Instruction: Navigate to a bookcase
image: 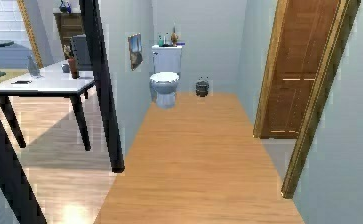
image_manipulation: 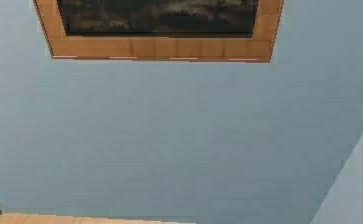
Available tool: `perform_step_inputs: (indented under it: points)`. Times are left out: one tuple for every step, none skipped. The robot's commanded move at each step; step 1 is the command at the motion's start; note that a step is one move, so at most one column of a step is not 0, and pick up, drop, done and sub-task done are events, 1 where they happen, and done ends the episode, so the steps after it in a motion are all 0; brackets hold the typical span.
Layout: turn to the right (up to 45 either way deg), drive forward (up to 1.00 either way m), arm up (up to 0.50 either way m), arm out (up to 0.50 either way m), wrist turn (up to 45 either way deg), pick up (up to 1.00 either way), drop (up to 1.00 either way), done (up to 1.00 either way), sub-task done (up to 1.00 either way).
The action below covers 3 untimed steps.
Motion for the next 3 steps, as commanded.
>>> perform_step_inputs:
  points:
    - [0.0,0.2,0.0,0.0,0.0,0.0,0.0,0.0,0.0]
    - [-27.0,0.0,0.0,0.0,0.0,0.0,0.0,0.0,0.0]
    - [0.0,0.9,0.0,0.0,0.0,0.0,0.0,0.0,0.0]
